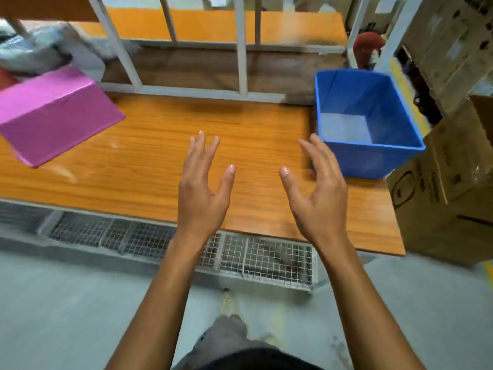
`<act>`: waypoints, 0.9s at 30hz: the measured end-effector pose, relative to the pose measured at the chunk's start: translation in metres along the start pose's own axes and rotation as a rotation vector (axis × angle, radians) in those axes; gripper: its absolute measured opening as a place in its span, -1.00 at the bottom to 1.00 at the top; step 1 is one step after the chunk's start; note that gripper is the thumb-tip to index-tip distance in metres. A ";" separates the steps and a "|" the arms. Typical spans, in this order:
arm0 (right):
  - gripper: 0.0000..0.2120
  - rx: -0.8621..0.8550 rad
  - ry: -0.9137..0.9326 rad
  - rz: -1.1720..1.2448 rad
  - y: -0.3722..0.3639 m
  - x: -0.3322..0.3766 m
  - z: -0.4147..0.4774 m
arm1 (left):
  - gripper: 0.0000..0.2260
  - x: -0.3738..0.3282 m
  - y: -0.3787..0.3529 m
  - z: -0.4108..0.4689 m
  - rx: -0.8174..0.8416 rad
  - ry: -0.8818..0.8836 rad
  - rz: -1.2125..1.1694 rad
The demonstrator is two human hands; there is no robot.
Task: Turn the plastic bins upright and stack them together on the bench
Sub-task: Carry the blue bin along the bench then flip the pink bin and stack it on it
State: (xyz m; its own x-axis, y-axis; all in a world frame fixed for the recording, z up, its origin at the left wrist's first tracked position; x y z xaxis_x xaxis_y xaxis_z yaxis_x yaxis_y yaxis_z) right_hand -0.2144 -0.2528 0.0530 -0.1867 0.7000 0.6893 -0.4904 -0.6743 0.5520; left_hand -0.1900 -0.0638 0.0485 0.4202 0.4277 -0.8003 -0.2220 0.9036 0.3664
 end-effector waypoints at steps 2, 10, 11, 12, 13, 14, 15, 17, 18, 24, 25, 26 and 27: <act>-0.48 0.054 0.014 0.015 -0.015 0.011 -0.016 | -0.53 0.009 0.024 -0.017 -0.005 -0.001 0.036; -0.48 0.271 0.123 0.050 -0.104 0.076 -0.057 | -0.50 0.072 0.146 -0.070 -0.163 0.154 0.090; -0.48 0.283 0.124 0.046 -0.111 0.081 -0.057 | -0.50 0.079 0.155 -0.071 -0.171 0.159 0.094; -0.48 0.292 0.119 0.035 -0.114 0.083 -0.057 | -0.49 0.082 0.159 -0.071 -0.165 0.157 0.100; -0.47 0.309 0.122 0.027 -0.124 0.091 -0.058 | -0.49 0.090 0.172 -0.072 -0.163 0.165 0.109; -0.46 0.329 0.130 0.030 -0.141 0.103 -0.060 | -0.48 0.100 0.192 -0.071 -0.169 0.178 0.121; -0.45 0.345 0.139 0.041 -0.158 0.115 -0.061 | -0.48 0.110 0.212 -0.068 -0.181 0.185 0.136; -0.45 0.377 0.164 0.054 -0.193 0.143 -0.060 | -0.47 0.129 0.251 -0.058 -0.206 0.179 0.165; -0.45 0.387 0.180 0.058 -0.211 0.156 -0.059 | -0.47 0.139 0.268 -0.053 -0.219 0.181 0.178; -0.45 0.438 0.207 0.128 -0.308 0.218 -0.062 | -0.47 0.193 0.349 -0.035 -0.247 0.179 0.248; -0.45 0.453 0.212 0.137 -0.320 0.226 -0.065 | -0.47 0.200 0.360 -0.034 -0.247 0.177 0.263; -0.45 0.467 0.219 0.141 -0.329 0.232 -0.067 | -0.46 0.206 0.368 -0.033 -0.248 0.180 0.272; -0.44 0.484 0.226 0.142 -0.339 0.238 -0.070 | -0.46 0.212 0.378 -0.033 -0.251 0.186 0.280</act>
State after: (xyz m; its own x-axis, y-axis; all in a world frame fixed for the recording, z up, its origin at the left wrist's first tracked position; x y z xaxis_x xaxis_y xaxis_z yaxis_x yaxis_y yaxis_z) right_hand -0.1520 0.1587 -0.0026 -0.4266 0.5917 0.6840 -0.0100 -0.7593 0.6507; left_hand -0.2137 0.3674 0.0022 0.1520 0.6235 -0.7669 -0.5218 0.7096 0.4735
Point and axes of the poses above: each hand's wrist, its own z-axis towards the middle knuckle, its own y-axis out of the back of the hand, x = y × z, the point moved 1 cm from there along z, towards the middle knuckle, and after that the axes turned 11 degrees about -z, right-handed, at the moved point
